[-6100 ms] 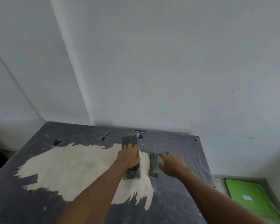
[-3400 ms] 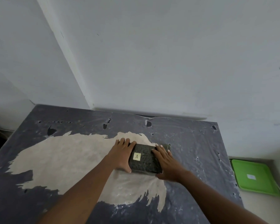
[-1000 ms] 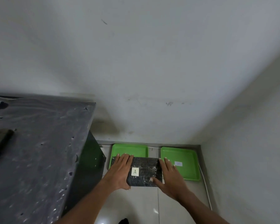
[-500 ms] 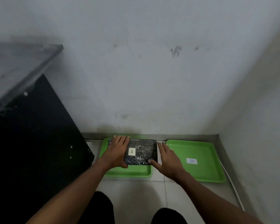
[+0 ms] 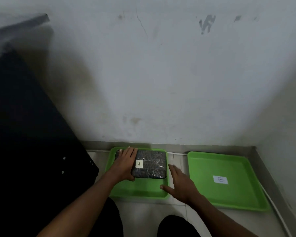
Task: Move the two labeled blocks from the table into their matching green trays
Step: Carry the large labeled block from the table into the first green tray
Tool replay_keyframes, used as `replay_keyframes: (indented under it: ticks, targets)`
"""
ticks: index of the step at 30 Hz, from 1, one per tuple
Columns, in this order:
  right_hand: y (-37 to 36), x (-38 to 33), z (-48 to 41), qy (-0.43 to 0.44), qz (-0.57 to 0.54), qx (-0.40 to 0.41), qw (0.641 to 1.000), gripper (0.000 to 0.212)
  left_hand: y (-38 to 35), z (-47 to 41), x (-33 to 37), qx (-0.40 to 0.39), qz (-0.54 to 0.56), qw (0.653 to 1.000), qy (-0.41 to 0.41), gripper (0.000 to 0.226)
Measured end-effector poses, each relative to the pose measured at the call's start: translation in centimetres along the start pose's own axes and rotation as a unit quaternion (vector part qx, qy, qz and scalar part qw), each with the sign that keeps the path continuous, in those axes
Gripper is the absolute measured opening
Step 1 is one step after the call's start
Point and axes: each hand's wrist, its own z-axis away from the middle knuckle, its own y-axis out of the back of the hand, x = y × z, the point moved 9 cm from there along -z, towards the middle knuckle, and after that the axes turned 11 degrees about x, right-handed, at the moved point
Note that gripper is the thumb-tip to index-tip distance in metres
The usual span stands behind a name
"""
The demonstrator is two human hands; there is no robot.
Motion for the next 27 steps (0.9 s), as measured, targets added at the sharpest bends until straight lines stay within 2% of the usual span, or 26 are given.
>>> replay_keyframes:
  ticks: [11,16,20,27]
  targets:
    - [-11.4,3.6,-4.1,-0.059,-0.046,-0.111,0.991,0.091,-9.6,-8.4,-5.0,-0.095,-0.006,0.995,0.032,0.137]
    - [-14.8,4.4,-3.1,-0.063,-0.042,-0.139,0.987,0.088,-12.3,-9.5,-6.1,-0.127,0.034,0.989,0.066,0.120]
    - [-15.3,4.4,-3.0,-0.051,-0.040,-0.133,0.989,0.085,-13.1,-9.3,-6.2,-0.115,0.040,0.990,0.075,0.107]
    - [-15.5,4.2,-3.0,-0.053,-0.032,-0.121,0.991,0.081,-13.6,-9.3,-6.1,-0.076,0.030,0.993,0.091,0.112]
